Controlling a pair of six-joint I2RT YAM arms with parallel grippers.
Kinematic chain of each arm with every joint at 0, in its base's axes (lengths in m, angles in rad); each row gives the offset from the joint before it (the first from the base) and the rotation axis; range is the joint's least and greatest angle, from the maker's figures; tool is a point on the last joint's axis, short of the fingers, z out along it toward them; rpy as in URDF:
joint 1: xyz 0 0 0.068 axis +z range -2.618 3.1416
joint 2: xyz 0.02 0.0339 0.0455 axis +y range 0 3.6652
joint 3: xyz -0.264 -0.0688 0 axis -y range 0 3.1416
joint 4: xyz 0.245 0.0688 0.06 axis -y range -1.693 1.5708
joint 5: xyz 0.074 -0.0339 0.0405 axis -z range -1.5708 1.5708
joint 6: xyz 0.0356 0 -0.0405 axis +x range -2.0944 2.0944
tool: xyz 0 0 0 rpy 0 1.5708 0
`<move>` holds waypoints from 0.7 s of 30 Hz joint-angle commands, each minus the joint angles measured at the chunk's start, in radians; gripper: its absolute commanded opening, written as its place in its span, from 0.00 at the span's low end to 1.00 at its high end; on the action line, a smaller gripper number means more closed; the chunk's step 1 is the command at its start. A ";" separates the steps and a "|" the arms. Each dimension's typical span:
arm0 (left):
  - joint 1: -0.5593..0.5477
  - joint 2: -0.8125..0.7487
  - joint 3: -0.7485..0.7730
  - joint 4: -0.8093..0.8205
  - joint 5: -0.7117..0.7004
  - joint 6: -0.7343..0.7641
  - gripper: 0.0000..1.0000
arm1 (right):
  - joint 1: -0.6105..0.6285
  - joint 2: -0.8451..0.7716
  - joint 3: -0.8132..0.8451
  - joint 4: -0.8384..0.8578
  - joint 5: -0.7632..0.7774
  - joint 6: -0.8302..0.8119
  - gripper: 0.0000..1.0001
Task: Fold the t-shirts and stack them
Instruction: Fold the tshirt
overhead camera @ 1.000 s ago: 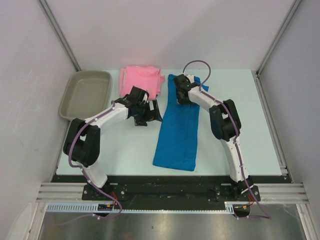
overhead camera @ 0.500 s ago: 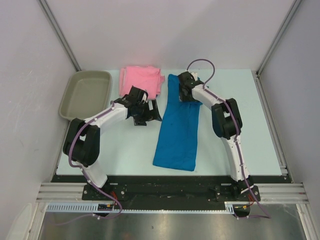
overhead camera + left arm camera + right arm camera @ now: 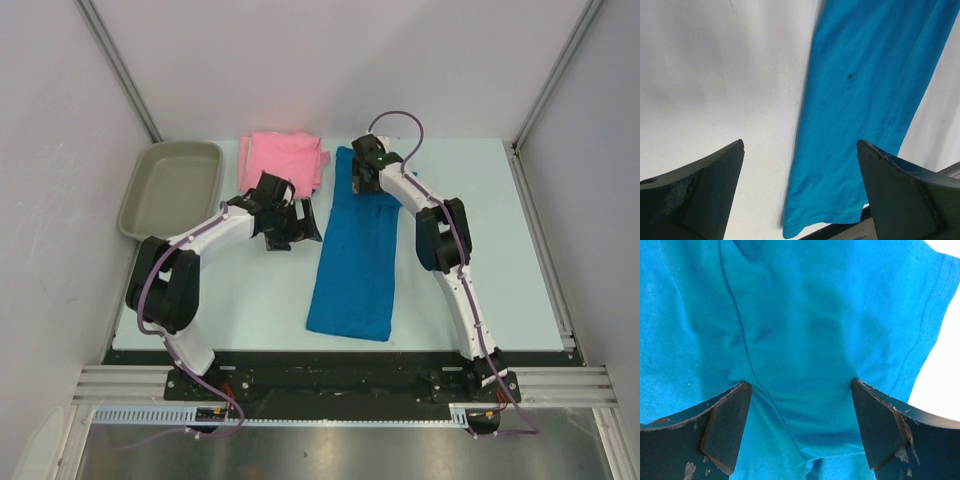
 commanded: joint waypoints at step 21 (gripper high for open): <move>-0.060 -0.370 -0.303 0.093 0.065 -0.053 1.00 | -0.075 -0.794 -0.644 0.232 -0.117 0.094 1.00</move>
